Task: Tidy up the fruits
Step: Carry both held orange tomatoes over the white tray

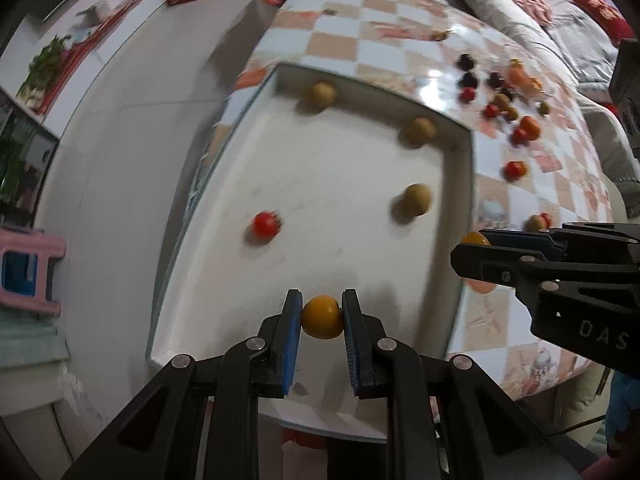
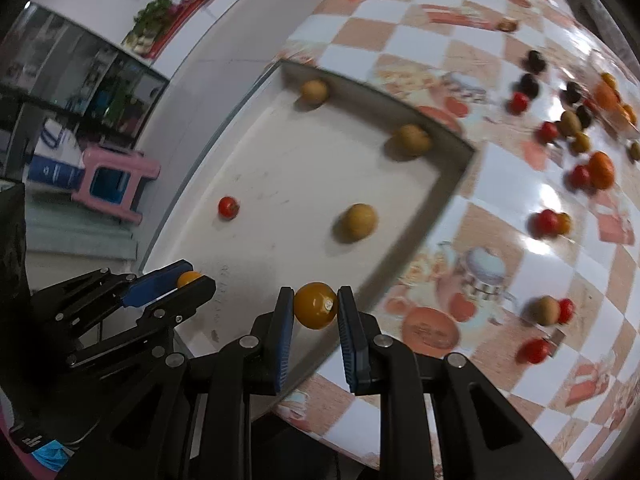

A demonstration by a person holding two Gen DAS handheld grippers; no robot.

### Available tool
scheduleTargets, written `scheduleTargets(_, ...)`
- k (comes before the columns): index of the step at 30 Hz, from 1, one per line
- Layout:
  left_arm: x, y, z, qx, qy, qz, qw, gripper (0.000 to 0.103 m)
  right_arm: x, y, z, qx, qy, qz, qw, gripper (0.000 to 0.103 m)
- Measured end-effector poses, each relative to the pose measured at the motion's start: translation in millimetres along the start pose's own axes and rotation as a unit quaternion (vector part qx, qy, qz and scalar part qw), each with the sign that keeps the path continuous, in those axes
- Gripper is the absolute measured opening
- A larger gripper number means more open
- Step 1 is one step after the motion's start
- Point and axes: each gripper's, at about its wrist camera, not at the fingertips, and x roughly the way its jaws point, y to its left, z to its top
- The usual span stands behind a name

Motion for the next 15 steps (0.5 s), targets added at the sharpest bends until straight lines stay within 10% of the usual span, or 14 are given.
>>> scheduleTargets(15, 36.8, 17.7, -7.9, -0.012, 0.033, 0.014, 0.9993, 0.022, 52.0, 13.1, 1.9, -0.021, 0.056, -0.011, 0.998, 0.024)
